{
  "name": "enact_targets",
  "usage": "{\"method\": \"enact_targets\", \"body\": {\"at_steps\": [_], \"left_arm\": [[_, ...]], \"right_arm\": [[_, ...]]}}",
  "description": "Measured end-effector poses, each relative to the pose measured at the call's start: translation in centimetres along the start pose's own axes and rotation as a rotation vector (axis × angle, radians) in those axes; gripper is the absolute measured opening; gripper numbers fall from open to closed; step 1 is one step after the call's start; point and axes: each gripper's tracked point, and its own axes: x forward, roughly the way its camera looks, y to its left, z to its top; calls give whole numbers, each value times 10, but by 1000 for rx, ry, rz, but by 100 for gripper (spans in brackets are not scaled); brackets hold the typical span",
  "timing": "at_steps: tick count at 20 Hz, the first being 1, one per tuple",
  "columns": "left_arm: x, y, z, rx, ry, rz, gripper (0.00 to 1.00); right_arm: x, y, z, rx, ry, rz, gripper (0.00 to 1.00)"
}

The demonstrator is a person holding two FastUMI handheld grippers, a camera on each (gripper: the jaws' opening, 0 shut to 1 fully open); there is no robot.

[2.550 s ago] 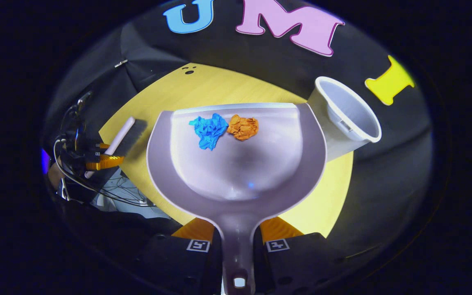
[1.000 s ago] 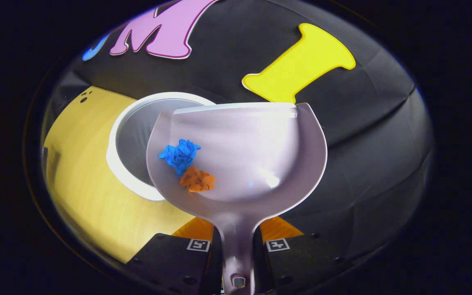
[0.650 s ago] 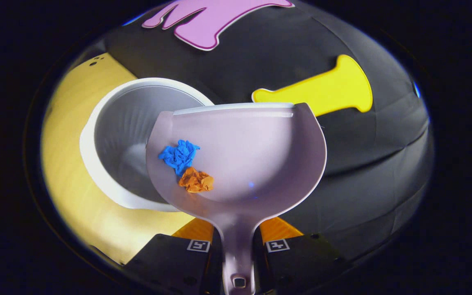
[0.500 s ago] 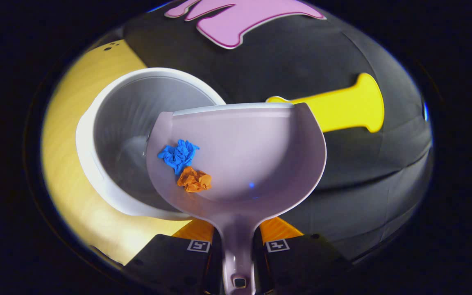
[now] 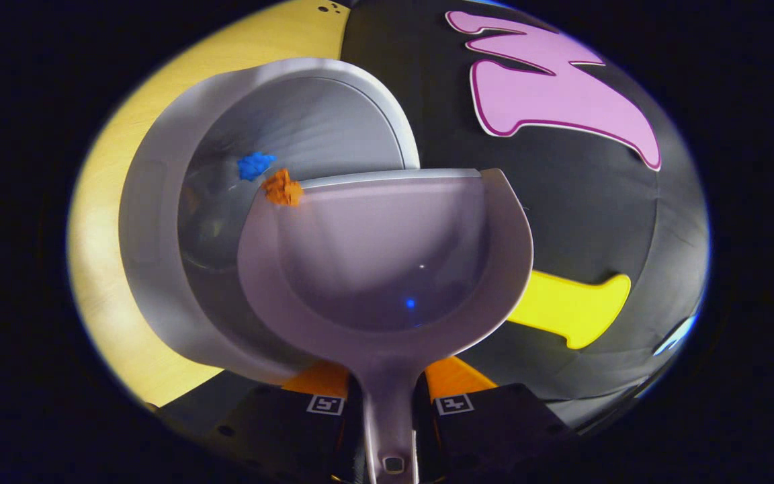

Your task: Pick up the small broom and dustpan from the desktop, sweep the trash into the dustpan with the broom, and then empty the trash into the garbage bin.

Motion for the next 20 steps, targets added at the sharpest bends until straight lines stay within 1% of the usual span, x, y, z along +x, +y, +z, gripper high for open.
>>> {"method": "enact_targets", "body": {"at_steps": [1, 3, 4, 5, 7, 8, 11, 12, 13, 15, 16, 17, 19, 20], "left_arm": [[1, -1, 1, 2, 0, -3, 27], [3, -3, 3, 4, -2, -4, 27], [4, -3, 3, 4, -3, -4, 28], [5, -3, 5, 4, -4, -5, 27], [4, -1, 7, 7, -6, -1, 27], [1, 1, 10, 16, -18, 6, 27], [-7, 7, 13, 18, -39, 11, 27], [-10, 8, 14, 18, -47, 12, 27], [-13, 10, 15, 19, -56, 15, 27], [-21, 11, 16, 20, -83, 15, 26], [-25, 11, 15, 24, -96, 14, 27], [-30, 12, 13, 27, -108, 11, 27], [-42, 10, 9, 21, -132, 1, 27], [-48, 8, 7, 17, -144, -9, 27]], "right_arm": [[-4, -1, 0, -12, -3, 5, 34], [-10, 3, -1, -3, 2, 10, 34], [-11, 3, 0, 5, 10, 12, 37], [-10, 4, 2, 15, 17, 15, 34], [-11, 7, 4, 61, 33, 24, 34], [-6, 8, 6, 116, 46, 41, 34], [-16, 8, 10, 278, 85, 46, 34], [-23, 7, 14, 327, 95, 45, 37], [-28, 10, 17, 373, 102, 39, 36], [-46, 8, 23, 467, 88, 11, 35], [-51, 10, 26, 501, 83, -11, 37], [-61, 8, 30, 533, 77, -36, 34], [-88, 4, 29, 617, 55, -68, 34], [-102, 1, 31, 666, 46, -75, 37]]}}
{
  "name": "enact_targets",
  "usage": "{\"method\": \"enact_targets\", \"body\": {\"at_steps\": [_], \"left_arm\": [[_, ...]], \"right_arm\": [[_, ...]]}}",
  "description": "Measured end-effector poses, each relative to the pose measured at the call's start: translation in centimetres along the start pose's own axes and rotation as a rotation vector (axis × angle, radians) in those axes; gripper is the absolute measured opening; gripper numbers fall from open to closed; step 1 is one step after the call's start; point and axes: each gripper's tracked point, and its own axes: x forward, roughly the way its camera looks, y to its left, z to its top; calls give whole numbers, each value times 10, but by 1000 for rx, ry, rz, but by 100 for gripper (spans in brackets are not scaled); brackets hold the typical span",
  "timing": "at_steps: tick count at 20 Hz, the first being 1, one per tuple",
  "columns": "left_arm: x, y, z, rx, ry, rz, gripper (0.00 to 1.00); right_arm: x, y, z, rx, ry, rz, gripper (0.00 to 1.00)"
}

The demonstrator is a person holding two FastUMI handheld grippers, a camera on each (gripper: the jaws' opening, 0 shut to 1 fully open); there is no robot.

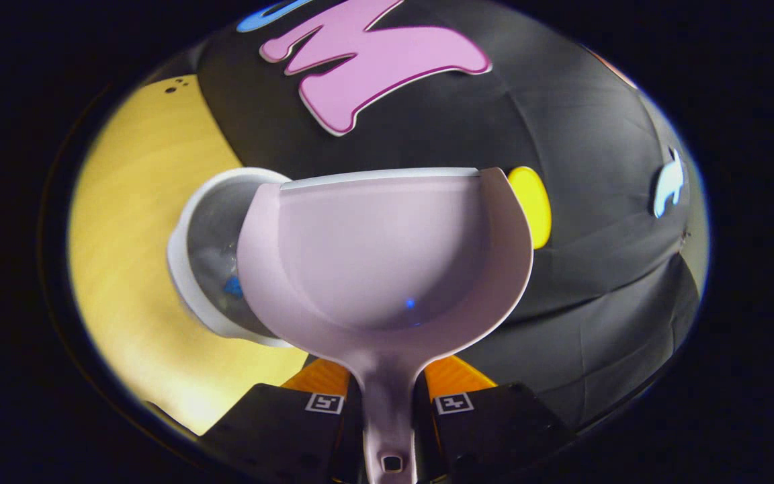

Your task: Pick up the small broom and dustpan from the desktop, sweep the trash into the dustpan with the broom, and then empty the trash into the garbage bin.

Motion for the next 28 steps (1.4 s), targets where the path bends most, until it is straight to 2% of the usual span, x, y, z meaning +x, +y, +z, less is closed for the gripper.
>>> {"method": "enact_targets", "body": {"at_steps": [3, 7, 9, 11, 12, 13, 14, 16, 19, 23, 24, 27, 28], "left_arm": [[-19, -2, -13, -13, -31, -10, 27], [-38, 3, -40, -24, -54, 4, 27], [-42, 7, -57, -15, -53, 18, 27], [-44, 11, -70, -3, -49, 28, 27], [-44, 14, -75, 0, -46, 29, 27], [-43, 15, -78, 3, -44, 27, 27], [-42, 15, -80, 8, -42, 26, 27], [-38, 19, -84, 27, -41, 33, 27], [-30, 25, -80, 42, -42, 46, 27], [-10, 30, -77, 52, -19, 56, 28], [-4, 31, -75, 55, -9, 58, 28], [22, 30, -69, 50, 28, 60, 28], [32, 31, -67, 47, 41, 65, 27]], "right_arm": [[-48, 6, 4, 159, -12, 23, 34], [-99, 36, 12, 378, -9, 135, 34], [-125, 59, 11, 443, -14, 171, 34], [-156, 88, 11, 475, -21, 214, 34], [-171, 107, 10, 494, -21, 249, 32], [-185, 129, 9, 508, -15, 292, 34], [-193, 153, 7, 517, -1, 335, 32], [-208, 200, -2, 521, 49, 411, 36], [-223, 270, -11, 540, 111, 531, 34], [-225, 354, -17, 563, 200, 669, 32], [-225, 369, -20, 559, 221, 693, 35], [-212, 408, -27, 550, 278, 743, 34], [-208, 419, -32, 549, 299, 752, 37]]}}
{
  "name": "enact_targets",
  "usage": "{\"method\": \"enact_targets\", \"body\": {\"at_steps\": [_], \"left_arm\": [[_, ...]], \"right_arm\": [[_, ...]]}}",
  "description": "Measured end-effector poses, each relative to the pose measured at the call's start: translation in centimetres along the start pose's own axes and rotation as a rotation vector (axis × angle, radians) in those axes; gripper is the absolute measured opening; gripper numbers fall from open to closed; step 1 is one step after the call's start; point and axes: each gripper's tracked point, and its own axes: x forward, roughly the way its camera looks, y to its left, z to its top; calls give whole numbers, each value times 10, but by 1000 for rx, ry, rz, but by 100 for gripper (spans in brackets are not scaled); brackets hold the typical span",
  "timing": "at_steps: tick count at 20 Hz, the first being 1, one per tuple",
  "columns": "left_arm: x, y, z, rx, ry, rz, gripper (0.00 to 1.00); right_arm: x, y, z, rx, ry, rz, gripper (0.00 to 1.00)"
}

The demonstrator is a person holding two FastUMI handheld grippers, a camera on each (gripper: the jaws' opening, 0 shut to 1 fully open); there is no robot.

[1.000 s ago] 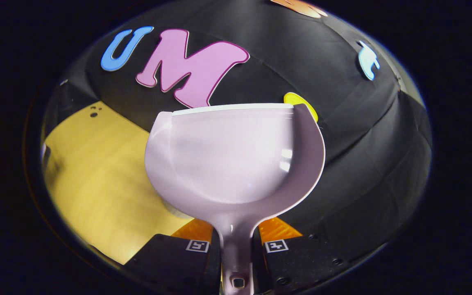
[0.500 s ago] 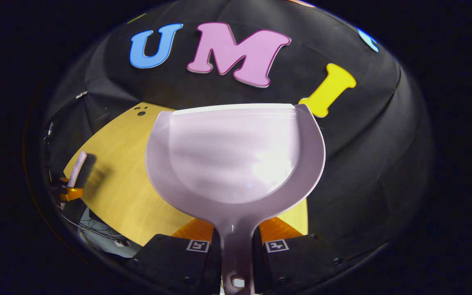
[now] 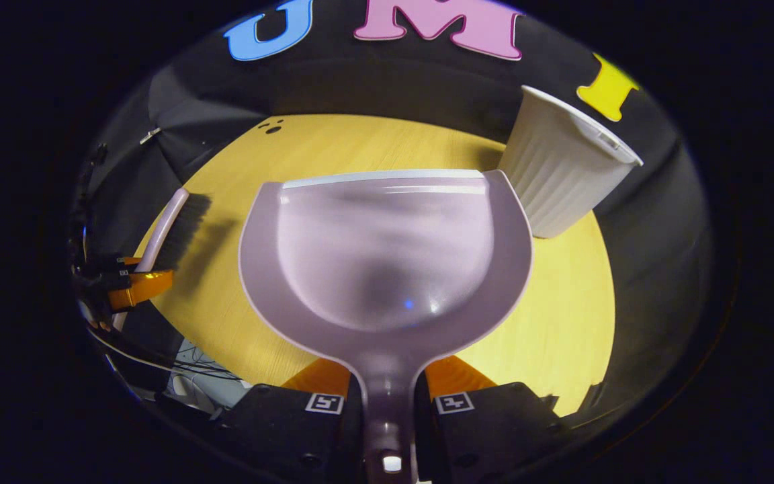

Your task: Pick up the small broom and dustpan from the desktop, sweep the trash into the dustpan with the broom, and then empty the trash into the garbage bin.

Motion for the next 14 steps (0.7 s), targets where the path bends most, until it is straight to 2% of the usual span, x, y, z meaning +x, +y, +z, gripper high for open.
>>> {"method": "enact_targets", "body": {"at_steps": [1, 4, 7, 10, 14], "left_arm": [[12, 0, 2, -4, 19, 7, 28], [41, -2, 7, -24, 77, 19, 28], [72, -1, 9, -13, 150, 54, 28], [87, -3, 7, 20, 216, 93, 28], [90, -4, 17, 135, 239, 132, 30]], "right_arm": [[10, 1, -7, 12, 26, 7, 34], [34, 4, -26, 70, 112, 30, 35], [45, -2, -31, 96, 166, 6, 34], [57, -9, -35, 166, 195, -25, 35], [55, -5, -37, 185, 243, 4, 36]]}}
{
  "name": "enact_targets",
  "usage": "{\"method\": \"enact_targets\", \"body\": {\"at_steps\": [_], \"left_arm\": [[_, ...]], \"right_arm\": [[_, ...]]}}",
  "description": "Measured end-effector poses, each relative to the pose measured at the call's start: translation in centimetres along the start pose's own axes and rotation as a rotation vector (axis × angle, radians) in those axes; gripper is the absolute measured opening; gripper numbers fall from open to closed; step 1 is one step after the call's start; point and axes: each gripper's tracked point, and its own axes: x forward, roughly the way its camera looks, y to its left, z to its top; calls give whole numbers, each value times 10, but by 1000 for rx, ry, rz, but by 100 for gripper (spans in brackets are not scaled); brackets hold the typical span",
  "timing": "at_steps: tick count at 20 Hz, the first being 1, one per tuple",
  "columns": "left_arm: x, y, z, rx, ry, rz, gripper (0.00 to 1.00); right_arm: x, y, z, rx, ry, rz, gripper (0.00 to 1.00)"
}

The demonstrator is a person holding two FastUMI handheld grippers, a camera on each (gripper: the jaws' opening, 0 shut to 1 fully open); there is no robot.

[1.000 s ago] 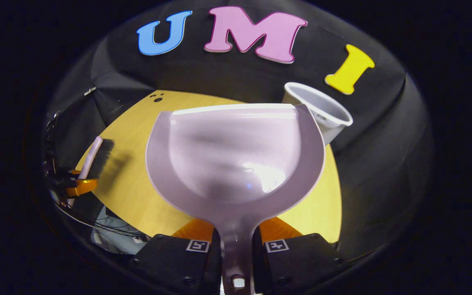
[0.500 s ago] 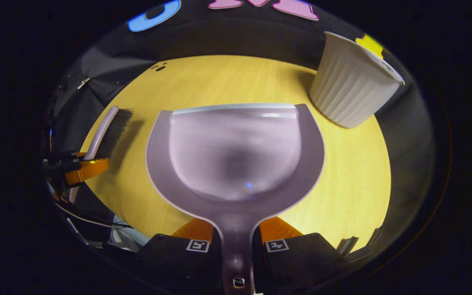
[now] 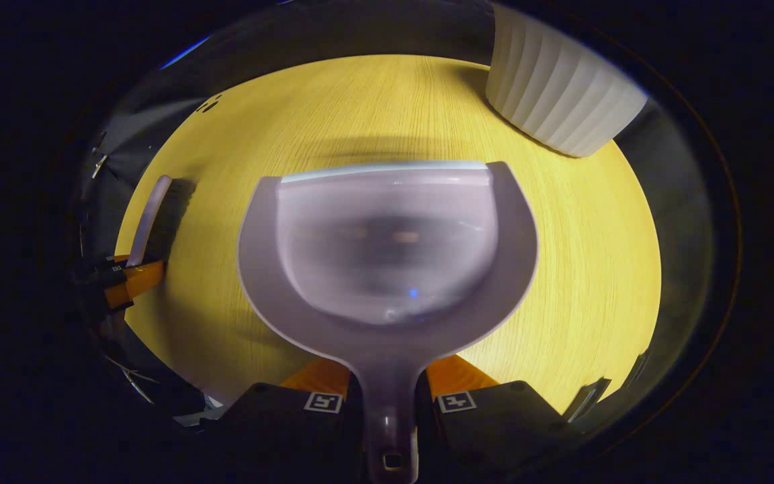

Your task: Pick up the small broom and dustpan from the desktop, sweep the trash into the dustpan with the broom, and then empty the trash into the garbage bin.

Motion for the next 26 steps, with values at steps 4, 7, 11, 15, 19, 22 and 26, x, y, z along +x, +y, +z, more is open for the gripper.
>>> {"method": "enact_targets", "body": {"at_steps": [4, 7, 11, 15, 19, 22, 26], "left_arm": [[2, 1, 6, 62, 21, 36, 35], [-1, -4, 9, 33, 28, 29, 54], [-18, -10, 23, -24, -48, 7, 98], [-58, -13, 44, 6, -188, 19, 98], [-115, -10, 62, -17, -400, 48, 98], [-179, -12, 71, -60, -608, 31, 98], [-256, -16, 60, -102, -822, 36, 98]], "right_arm": [[-1, 11, 4, 22, 28, 72, 48], [-5, 21, 5, 43, 35, 133, 87], [-13, 14, 9, 40, -11, 121, 99], [-41, 9, 18, 32, -120, 94, 99], [-92, 8, 34, 15, -291, 65, 99], [-140, 7, 56, -12, -470, 27, 99], [-220, 15, 67, -9, -705, 15, 99]]}}
